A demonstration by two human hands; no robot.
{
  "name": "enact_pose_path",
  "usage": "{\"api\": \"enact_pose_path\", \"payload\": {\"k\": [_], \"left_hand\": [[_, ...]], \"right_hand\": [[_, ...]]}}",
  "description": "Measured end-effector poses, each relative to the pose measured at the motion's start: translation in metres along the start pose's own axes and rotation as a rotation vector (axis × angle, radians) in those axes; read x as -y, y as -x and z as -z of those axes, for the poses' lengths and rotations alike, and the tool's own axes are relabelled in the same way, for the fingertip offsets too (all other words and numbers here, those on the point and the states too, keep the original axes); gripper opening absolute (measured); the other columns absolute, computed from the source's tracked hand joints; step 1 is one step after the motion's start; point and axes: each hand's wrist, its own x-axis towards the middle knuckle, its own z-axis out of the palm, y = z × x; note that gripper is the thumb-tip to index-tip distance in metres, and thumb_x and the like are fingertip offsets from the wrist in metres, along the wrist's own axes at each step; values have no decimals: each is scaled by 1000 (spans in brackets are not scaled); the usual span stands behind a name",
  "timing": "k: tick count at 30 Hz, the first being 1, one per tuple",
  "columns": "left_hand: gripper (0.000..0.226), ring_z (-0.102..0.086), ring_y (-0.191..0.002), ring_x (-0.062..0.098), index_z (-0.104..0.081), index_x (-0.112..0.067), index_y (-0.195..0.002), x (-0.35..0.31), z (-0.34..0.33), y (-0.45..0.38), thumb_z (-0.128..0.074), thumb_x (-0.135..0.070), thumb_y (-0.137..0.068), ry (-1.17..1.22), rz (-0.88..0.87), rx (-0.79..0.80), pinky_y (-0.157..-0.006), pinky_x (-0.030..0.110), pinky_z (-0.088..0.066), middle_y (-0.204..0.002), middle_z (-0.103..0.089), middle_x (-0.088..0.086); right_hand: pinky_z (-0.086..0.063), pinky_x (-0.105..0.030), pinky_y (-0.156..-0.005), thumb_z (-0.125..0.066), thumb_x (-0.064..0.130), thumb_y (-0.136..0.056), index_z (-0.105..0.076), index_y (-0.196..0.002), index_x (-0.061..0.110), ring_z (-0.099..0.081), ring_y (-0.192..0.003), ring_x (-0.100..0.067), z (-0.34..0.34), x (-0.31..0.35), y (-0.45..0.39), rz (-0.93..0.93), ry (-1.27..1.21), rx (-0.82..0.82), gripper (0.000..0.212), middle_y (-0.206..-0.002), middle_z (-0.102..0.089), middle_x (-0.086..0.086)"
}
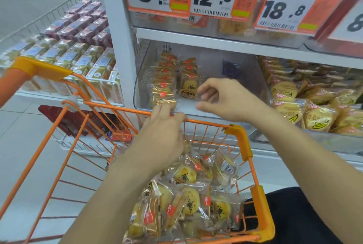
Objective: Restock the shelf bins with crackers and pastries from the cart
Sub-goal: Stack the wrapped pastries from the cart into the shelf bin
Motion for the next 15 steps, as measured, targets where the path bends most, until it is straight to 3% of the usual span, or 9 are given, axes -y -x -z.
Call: {"api": "enact_pose_path", "payload": {"k": [3,6,8,10,13,15], "left_hand": [[31,-48,-117,20,-57,-21,-124,1,4,9,-44,-17,-96,-36,62,61,-97,40,-45,-126,-49,0],[26,-57,-107,24,-59,-17,-117,8,-7,15,-44,-18,-96,-108,161,246,-90,40,-50,-118,-57,5],[26,-55,-110,26,-56,-14,-119,14,-17,12,-45,-18,-95,-134,209,277,-92,41,-49,-120,-57,7],[33,-50,-119,28,-50,-12,-127,19,-26,5,-48,-21,-96,-176,217,252,-97,44,-46,-125,-54,9],[40,-46,-124,28,-46,-14,-133,22,-39,-7,-50,-28,-96,-247,191,252,-102,45,-42,-128,-56,8],[37,-50,-120,27,-48,-18,-129,20,-47,-11,-51,-36,-96,-299,170,303,-106,46,-34,-121,-62,4]], "right_hand": [[-50,-15,-68,-76,32,-87,-69,-96,23,-65,-77,-5,-25,8,48,129,-233,103,15,-85,-71,6],[-52,-27,-81,-69,41,-90,-63,-109,24,-60,-91,-6,-61,-4,63,198,-37,331,26,-99,-65,9],[-49,-36,-87,-64,44,-92,-52,-124,23,-55,-103,-15,-79,-13,63,195,174,400,40,-113,-56,4],[-48,-37,-79,-64,44,-91,-44,-130,21,-54,-101,-20,-88,-14,62,128,257,465,49,-115,-52,0],[-34,-29,-56,-65,40,-90,-51,-115,18,-54,-82,-21,-96,-13,57,96,279,521,36,-89,-52,3],[-30,-27,-51,-65,34,-89,-48,-104,20,-52,-71,-16,-96,-12,54,120,265,521,26,-81,-51,4]]}}
